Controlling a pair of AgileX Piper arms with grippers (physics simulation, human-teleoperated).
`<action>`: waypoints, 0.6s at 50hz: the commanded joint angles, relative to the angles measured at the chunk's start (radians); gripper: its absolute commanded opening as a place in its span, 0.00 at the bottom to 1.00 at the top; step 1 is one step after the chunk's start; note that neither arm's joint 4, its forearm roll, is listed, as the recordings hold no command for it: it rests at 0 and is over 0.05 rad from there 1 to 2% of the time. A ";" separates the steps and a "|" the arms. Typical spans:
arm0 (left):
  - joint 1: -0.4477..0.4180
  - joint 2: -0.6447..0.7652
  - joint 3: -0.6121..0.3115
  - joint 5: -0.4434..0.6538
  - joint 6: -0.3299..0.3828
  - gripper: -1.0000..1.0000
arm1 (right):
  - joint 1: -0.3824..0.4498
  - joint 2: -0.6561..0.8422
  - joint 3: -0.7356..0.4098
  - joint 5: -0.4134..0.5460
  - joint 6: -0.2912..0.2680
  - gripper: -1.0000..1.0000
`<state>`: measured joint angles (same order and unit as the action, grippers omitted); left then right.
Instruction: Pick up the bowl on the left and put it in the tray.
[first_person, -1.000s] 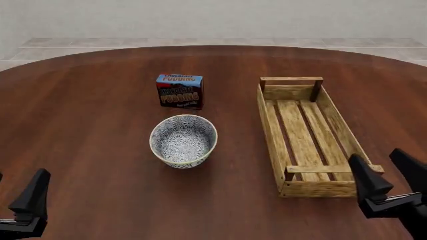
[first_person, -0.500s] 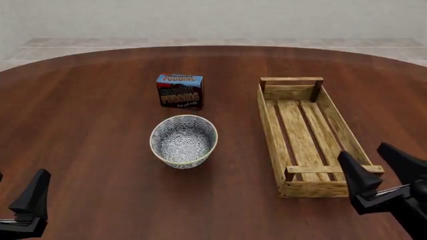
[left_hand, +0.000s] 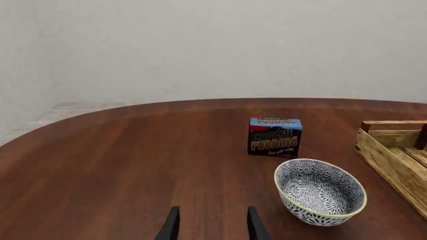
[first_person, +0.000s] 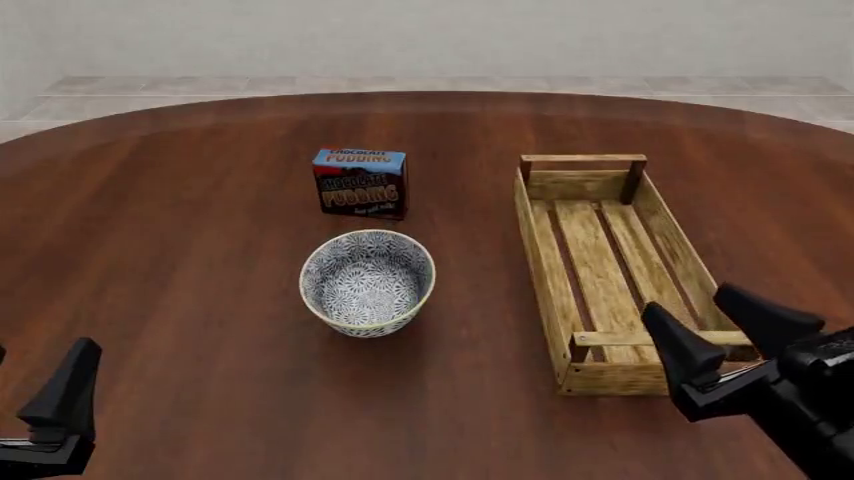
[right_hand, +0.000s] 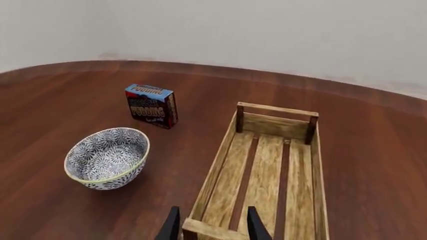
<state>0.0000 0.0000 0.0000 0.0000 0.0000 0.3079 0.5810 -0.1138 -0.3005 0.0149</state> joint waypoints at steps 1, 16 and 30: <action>0.000 0.000 0.000 0.000 0.000 1.00 | 0.045 0.064 -0.014 -0.021 0.012 1.00; 0.000 0.000 0.000 0.000 0.000 1.00 | 0.098 0.099 -0.078 0.024 -0.020 1.00; 0.000 0.000 0.000 0.000 0.000 1.00 | 0.178 0.112 -0.160 0.118 0.006 1.00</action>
<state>0.0000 0.0000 0.0000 0.0000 0.0000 0.4251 0.6747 -0.2124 -0.2484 -0.0091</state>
